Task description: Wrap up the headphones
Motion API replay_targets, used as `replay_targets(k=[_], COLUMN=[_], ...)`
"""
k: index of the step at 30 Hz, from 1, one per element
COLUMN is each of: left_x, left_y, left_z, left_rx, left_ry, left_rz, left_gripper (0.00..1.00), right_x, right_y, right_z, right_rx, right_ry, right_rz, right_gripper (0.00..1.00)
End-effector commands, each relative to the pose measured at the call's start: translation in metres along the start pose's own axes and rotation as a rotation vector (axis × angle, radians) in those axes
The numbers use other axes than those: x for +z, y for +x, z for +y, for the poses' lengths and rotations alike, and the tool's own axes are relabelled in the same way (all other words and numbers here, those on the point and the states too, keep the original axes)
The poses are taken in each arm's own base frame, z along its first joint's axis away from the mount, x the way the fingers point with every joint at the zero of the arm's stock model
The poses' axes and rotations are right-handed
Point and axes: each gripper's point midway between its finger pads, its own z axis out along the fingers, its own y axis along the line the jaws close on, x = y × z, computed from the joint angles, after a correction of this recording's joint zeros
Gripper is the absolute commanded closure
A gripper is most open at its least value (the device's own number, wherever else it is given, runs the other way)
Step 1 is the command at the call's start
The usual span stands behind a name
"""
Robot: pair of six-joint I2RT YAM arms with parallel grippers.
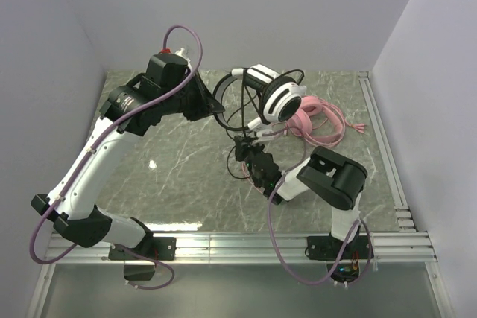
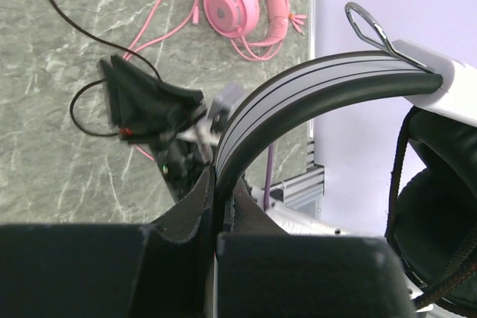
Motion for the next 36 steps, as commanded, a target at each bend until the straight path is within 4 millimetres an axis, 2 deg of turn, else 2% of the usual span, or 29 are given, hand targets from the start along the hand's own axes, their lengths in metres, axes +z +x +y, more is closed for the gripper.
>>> replay_targets(k=[1,3,4,6,7,8,10,12,15,18,20,21,23,26,27,29,32,36], left_x=[-0.028,-0.031,-0.033,-0.038,-0.039,-0.042,-0.042,-0.042,-0.041,-0.044,-0.047,-0.049,-0.047,-0.041,-0.040,-0.036,-0.036,-0.042], left_y=[-0.019,-0.021,-0.021,-0.024,-0.025,-0.026,-0.031,-0.028,-0.026,-0.025,-0.040,-0.043,-0.055,-0.072,-0.076,-0.086,-0.097,-0.117], left_z=[-0.048,-0.046,-0.044,-0.040,-0.037,-0.034,-0.027,-0.024,-0.023,-0.019,-0.006,0.002,0.014,0.017,0.015,0.007,0.003,0.023], left_rx=[-0.022,-0.018,-0.011,-0.007,-0.004,-0.006,-0.006,-0.002,0.003,0.015,0.019,0.020,0.014,-0.006,-0.008,-0.016,-0.006,-0.021], left_ry=[0.196,0.188,0.181,0.168,0.157,0.147,0.118,0.111,0.113,0.096,0.018,-0.021,-0.084,-0.120,-0.117,-0.105,-0.111,-0.220], left_rz=[-0.062,-0.072,-0.077,-0.104,-0.117,-0.130,-0.163,-0.157,-0.149,-0.148,-0.232,-0.253,-0.322,-0.402,-0.414,-0.440,-0.477,-0.606], left_gripper=[1.00,1.00,1.00,1.00,1.00,1.00,1.00,1.00,1.00,1.00,1.00,1.00,1.00,1.00,1.00,1.00,1.00,1.00], right_x=[0.005,0.003,-0.001,-0.007,-0.012,-0.016,-0.025,-0.033,-0.041,-0.046,-0.054,-0.059,-0.065,-0.063,-0.066,-0.069,-0.072,-0.073], right_y=[-0.110,-0.117,-0.113,-0.122,-0.114,-0.121,-0.113,-0.117,-0.109,-0.104,-0.099,-0.107,-0.100,-0.094,-0.086,-0.084,-0.087,-0.087], right_z=[0.013,0.003,-0.005,-0.014,-0.024,-0.026,-0.038,-0.037,-0.040,-0.032,-0.032,-0.028,-0.024,-0.015,-0.008,0.000,-0.006,-0.016], right_rx=[0.291,0.289,0.279,0.265,0.241,0.245,0.210,0.187,0.127,0.058,0.053,0.068,0.072,0.033,0.018,0.029,0.042,0.048], right_ry=[-0.063,-0.050,-0.041,-0.048,-0.029,-0.029,-0.020,-0.048,-0.060,-0.119,-0.154,-0.179,-0.214,-0.209,-0.211,-0.227,-0.210,-0.170], right_rz=[-0.393,-0.404,-0.391,-0.397,-0.364,-0.370,-0.328,-0.328,-0.290,-0.259,-0.249,-0.283,-0.269,-0.247,-0.227,-0.226,-0.244,-0.252], right_gripper=[0.86,0.98,1.00,1.00,1.00,1.00,1.00,1.00,1.00,1.00,1.00,1.00,1.00,1.00,1.00,1.00,1.00,1.00])
